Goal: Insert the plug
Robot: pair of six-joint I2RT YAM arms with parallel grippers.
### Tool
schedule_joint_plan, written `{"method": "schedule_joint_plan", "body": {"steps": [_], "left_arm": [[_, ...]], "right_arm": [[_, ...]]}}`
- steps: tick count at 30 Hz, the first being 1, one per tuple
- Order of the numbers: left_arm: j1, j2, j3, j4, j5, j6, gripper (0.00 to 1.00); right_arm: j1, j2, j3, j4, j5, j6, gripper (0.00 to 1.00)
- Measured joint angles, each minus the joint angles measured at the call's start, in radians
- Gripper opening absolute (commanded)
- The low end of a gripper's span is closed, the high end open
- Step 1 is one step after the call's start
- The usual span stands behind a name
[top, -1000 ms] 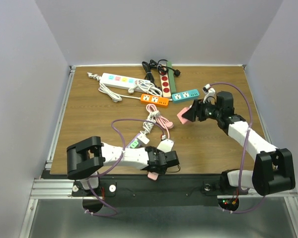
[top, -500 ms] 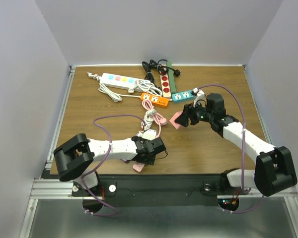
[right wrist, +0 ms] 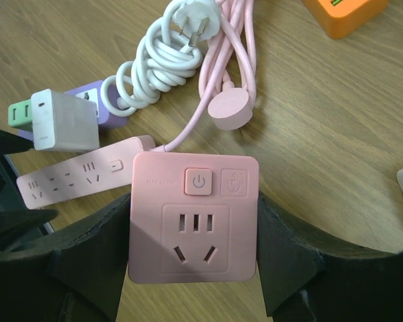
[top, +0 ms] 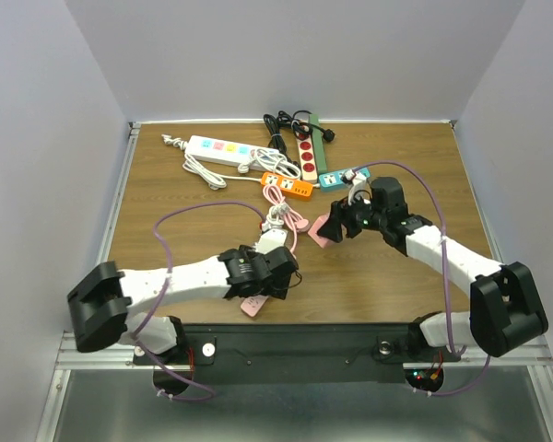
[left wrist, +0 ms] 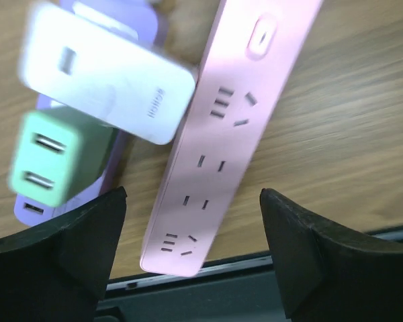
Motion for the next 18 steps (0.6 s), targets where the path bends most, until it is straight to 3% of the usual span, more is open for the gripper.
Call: {"method": "schedule_joint_plan", "body": {"steps": [4, 13, 18], "left_arm": [[0.000, -0.131, 0.000, 0.046, 0.005, 0.027, 0.99], [0.021, -0.211, 0.016, 0.023, 0.001, 0.018, 0.99], [0.193, -0.333, 0.043, 0.086, 0.002, 0.003, 0.99]], "right_arm": [[0.000, 0.010, 0.001, -0.001, 0.011, -0.002, 0.00], [0.033, 0.009, 0.013, 0.000, 0.029, -0.039, 0.00], [0.180, 0.025, 0.021, 0.001, 0.060, -0.090, 0.00]]}}
